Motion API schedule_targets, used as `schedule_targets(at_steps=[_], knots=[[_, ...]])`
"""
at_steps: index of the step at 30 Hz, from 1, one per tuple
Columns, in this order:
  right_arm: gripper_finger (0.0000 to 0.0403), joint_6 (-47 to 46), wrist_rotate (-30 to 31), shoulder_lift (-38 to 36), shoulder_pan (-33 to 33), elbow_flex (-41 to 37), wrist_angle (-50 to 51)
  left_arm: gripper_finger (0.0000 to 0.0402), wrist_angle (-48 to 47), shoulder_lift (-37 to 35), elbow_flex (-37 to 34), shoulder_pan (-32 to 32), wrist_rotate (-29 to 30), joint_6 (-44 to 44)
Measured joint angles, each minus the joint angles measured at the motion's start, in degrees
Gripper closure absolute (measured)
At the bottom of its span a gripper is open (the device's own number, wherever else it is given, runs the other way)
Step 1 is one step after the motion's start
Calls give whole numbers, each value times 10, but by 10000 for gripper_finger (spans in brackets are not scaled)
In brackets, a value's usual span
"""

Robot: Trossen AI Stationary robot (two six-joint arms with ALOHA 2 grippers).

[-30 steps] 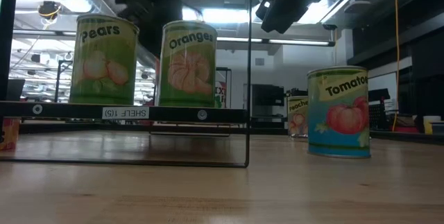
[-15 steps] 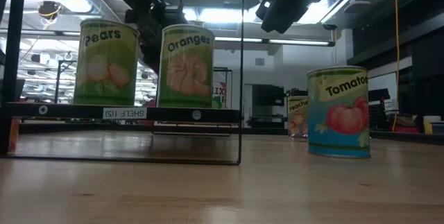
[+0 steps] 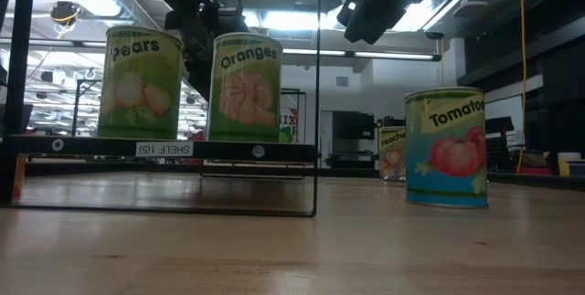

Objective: Pick and place cans onto a shelf
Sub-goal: Put the small canned oranges on the shelf

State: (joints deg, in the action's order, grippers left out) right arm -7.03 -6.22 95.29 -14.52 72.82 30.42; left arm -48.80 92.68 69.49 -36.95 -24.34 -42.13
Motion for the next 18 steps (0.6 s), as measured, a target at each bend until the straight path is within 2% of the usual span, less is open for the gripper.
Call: schedule_targets(at_steps=[11, 18], knots=[[351, 0, 0, 0, 0, 0, 0, 390, -1, 0, 0, 0, 29, 15], [351, 0, 0, 0, 0, 0, 0, 350, 0, 0, 0, 0, 29, 27]])
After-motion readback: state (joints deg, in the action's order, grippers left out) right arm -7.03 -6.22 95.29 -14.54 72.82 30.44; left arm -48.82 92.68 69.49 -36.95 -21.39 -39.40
